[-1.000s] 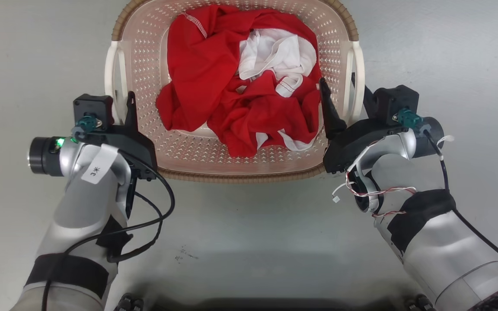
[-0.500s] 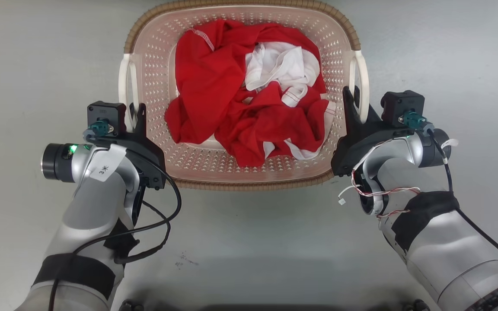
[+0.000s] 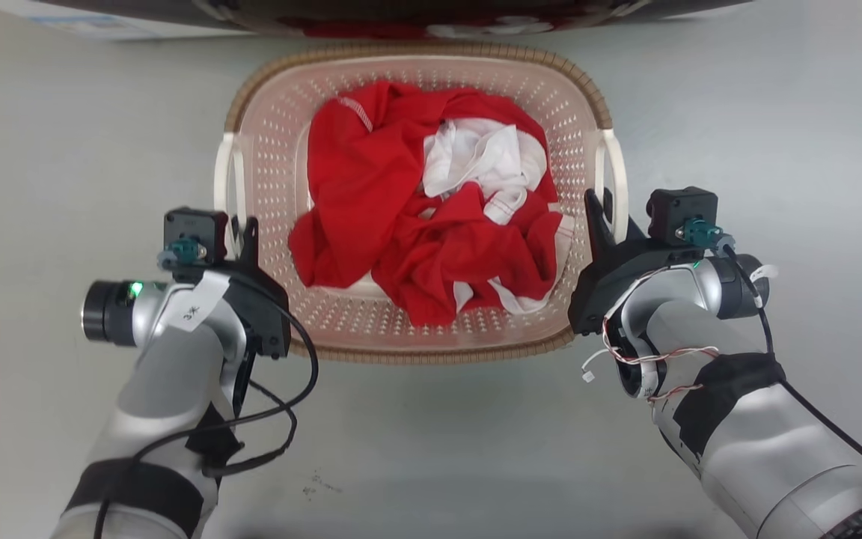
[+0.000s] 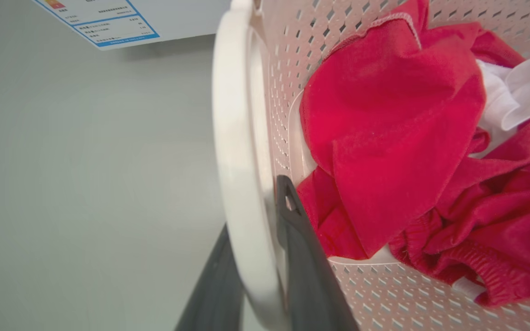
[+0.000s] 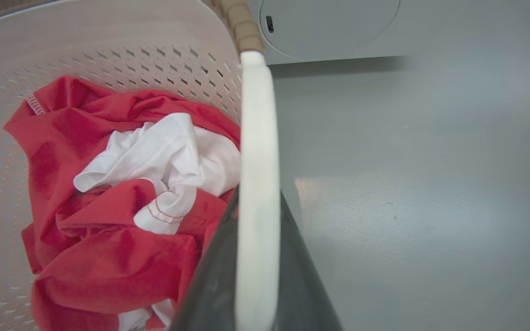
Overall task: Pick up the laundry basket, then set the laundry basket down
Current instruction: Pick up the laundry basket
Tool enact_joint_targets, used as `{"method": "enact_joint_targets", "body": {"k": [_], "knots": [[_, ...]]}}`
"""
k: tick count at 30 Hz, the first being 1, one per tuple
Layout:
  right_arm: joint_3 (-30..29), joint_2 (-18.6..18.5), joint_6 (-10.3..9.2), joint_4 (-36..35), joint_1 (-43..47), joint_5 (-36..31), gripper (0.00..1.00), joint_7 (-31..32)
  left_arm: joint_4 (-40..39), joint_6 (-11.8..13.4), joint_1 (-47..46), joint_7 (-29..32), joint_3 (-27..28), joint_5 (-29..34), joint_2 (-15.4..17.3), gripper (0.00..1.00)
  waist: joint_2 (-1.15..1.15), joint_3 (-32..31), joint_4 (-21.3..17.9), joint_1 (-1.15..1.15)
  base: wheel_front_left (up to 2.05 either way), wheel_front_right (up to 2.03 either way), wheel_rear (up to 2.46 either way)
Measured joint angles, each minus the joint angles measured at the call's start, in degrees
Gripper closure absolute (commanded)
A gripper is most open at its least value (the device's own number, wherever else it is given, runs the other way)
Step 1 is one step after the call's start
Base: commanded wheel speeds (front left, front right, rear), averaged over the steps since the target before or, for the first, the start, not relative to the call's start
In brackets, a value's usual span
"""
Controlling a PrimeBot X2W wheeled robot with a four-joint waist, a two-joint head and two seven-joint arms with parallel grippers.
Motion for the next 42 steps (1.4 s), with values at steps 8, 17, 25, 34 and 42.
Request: {"method": "enact_joint_targets", "body": {"k": [8,17,25,34,42], "knots": [[3.55,-0.22,-0.19,0.08,2.51,2.00,1.00,1.75,-0.08,0.00,3.88,0.56,-3.71,-3.64,0.44,1.00,0.00,-3.87,-0.61,0.00,0.00,0.00,0.00],[7.47,-0.38,-0.25,0.88,7.11,5.01,1.00,4.33,-1.49,0.53,9.88,2.36,-9.16,-8.83,0.71,1.00,0.00,-9.78,-1.36,0.00,0.00,0.00,0.00],[10.45,-0.52,-0.26,1.27,11.78,7.49,1.00,6.38,-3.47,1.60,16.02,4.28,-14.01,-12.96,1.13,1.00,-0.01,-15.77,-1.71,-0.01,0.00,0.00,0.00],[12.88,-0.54,-0.26,1.82,16.64,9.95,1.00,9.20,-4.81,2.63,21.41,7.69,-18.67,-16.39,1.45,1.00,-0.01,-22.58,-1.66,0.00,0.00,0.00,0.00],[14.96,-0.58,-0.33,1.87,20.45,12.39,1.00,11.36,-5.94,3.55,25.85,10.18,-22.21,-19.25,1.87,1.00,-0.01,-28.28,-1.37,0.00,0.00,0.00,0.00]]}}
